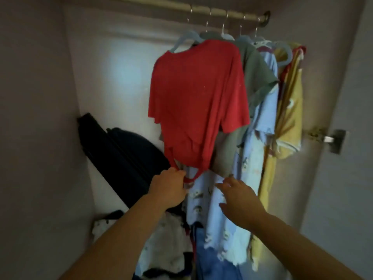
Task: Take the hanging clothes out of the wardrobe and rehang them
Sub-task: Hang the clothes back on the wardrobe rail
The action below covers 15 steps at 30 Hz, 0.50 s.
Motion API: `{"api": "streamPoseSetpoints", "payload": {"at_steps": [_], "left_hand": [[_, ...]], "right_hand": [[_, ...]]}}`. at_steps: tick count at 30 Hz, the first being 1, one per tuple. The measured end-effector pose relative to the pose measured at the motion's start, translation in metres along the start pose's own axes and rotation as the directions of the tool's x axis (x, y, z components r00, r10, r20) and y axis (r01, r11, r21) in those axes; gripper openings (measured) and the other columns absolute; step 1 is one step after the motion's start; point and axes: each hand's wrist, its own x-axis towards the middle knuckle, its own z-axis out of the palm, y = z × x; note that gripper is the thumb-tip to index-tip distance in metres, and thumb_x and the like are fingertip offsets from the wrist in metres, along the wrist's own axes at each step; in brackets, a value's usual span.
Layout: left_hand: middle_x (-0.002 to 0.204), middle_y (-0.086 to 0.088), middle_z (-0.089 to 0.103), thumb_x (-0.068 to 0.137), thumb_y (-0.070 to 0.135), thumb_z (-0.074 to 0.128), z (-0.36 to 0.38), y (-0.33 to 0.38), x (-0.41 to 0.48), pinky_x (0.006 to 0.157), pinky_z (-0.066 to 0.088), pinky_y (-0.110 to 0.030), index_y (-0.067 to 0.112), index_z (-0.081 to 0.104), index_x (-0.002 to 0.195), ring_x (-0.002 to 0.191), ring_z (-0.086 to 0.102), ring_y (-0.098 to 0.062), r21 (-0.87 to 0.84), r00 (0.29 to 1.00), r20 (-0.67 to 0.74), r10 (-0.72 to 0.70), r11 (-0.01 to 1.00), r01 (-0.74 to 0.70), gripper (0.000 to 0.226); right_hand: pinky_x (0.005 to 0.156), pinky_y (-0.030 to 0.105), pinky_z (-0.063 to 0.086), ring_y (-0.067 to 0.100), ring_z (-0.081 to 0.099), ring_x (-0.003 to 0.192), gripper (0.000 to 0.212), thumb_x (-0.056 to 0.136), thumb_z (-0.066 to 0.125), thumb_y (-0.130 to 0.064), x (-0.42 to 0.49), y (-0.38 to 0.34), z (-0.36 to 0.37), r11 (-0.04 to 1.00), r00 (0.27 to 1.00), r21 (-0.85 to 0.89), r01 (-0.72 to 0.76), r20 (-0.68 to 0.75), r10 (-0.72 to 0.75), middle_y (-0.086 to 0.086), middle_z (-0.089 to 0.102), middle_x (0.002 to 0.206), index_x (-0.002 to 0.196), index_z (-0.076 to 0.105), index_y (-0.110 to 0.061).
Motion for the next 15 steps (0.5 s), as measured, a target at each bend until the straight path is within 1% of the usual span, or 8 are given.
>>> {"api": "streamPoseSetpoints", "payload": {"at_steps": [3, 6, 9, 11, 13, 15], "left_hand": [[0.136, -0.006, 0.042, 0.091, 0.039, 0.051, 0.036, 0.03, -0.044, 0.098, 0.039, -0.038, 0.02, 0.04, 0.137, 0.121, 0.044, -0.024, -0.035, 0.994, 0.091, 0.052, 0.998, -0.048, 0.051], [0.134, -0.005, 0.044, 0.09, 0.039, 0.055, 0.064, 0.065, -0.089, 0.096, 0.041, -0.037, 0.018, 0.041, 0.135, 0.119, 0.046, -0.024, -0.072, 0.974, 0.194, 0.116, 0.992, -0.104, 0.052], [0.137, -0.005, 0.043, 0.091, 0.041, 0.054, 0.082, 0.104, -0.133, 0.099, 0.038, -0.033, 0.019, 0.037, 0.138, 0.124, 0.043, -0.023, -0.13, 0.949, 0.237, 0.206, 0.975, -0.179, 0.055], [0.14, -0.004, 0.04, 0.093, 0.039, 0.051, 0.09, 0.132, -0.162, 0.101, 0.036, -0.034, 0.02, 0.034, 0.14, 0.127, 0.04, -0.023, -0.148, 0.921, 0.276, 0.276, 0.959, -0.243, 0.054], [0.138, -0.006, 0.041, 0.093, 0.037, 0.05, 0.098, 0.166, -0.191, 0.1, 0.037, -0.035, 0.018, 0.037, 0.139, 0.126, 0.041, -0.023, -0.149, 0.89, 0.304, 0.341, 0.939, -0.309, 0.051], [0.139, -0.006, 0.041, 0.092, 0.037, 0.051, 0.105, 0.191, -0.214, 0.101, 0.037, -0.035, 0.016, 0.037, 0.138, 0.127, 0.04, -0.023, -0.153, 0.863, 0.328, 0.384, 0.923, -0.353, 0.052]], "right_hand": [[0.104, 0.028, 0.03, 0.021, 0.034, 0.131, 0.058, 0.093, 0.048, -0.035, -0.077, 0.009, 0.019, 0.993, 0.986, 0.017, -0.116, 0.125, 0.113, 0.0, 0.026, 0.149, 0.145, 0.025, -0.025], [0.102, 0.029, 0.033, 0.021, 0.037, 0.128, 0.059, 0.091, 0.05, -0.035, -0.151, 0.017, 0.029, 0.966, 0.951, 0.035, -0.256, 0.188, 0.245, 0.0, 0.03, 0.146, 0.144, 0.026, -0.025], [0.102, 0.028, 0.032, 0.021, 0.039, 0.127, 0.058, 0.09, 0.053, -0.034, -0.222, 0.025, 0.031, 0.923, 0.906, 0.047, -0.381, 0.22, 0.362, 0.0, 0.035, 0.143, 0.142, 0.03, -0.025], [0.103, 0.028, 0.032, 0.021, 0.038, 0.126, 0.058, 0.09, 0.053, -0.034, -0.27, 0.03, 0.031, 0.892, 0.872, 0.044, -0.451, 0.234, 0.43, 0.001, 0.035, 0.142, 0.142, 0.03, -0.025], [0.104, 0.029, 0.03, 0.021, 0.038, 0.126, 0.058, 0.09, 0.053, -0.034, -0.324, 0.036, 0.025, 0.848, 0.833, 0.051, -0.528, 0.228, 0.505, -0.001, 0.035, 0.142, 0.143, 0.029, -0.027], [0.105, 0.03, 0.03, 0.021, 0.038, 0.126, 0.059, 0.091, 0.052, -0.034, -0.365, 0.039, 0.02, 0.818, 0.808, 0.062, -0.572, 0.213, 0.549, -0.001, 0.035, 0.142, 0.144, 0.028, -0.027]]}}
